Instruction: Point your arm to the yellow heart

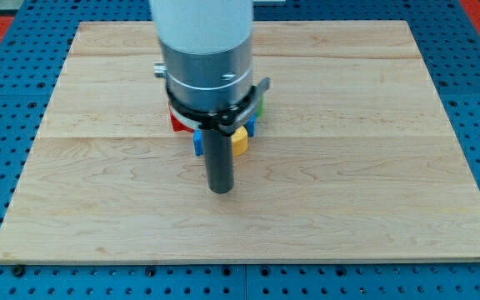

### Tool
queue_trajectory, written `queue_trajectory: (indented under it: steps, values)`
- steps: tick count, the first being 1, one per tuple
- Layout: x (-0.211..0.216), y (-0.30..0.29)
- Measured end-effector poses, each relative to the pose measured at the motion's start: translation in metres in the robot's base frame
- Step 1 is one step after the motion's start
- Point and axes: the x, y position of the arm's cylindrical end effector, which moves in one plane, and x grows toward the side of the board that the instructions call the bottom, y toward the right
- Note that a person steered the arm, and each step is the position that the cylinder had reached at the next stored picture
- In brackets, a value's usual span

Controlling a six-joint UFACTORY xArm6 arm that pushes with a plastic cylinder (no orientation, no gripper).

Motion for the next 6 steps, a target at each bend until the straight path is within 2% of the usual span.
queue_trajectory:
  steps: [4,6]
  values:
    - [0.001,0.074]
    - [-0.012,0.03]
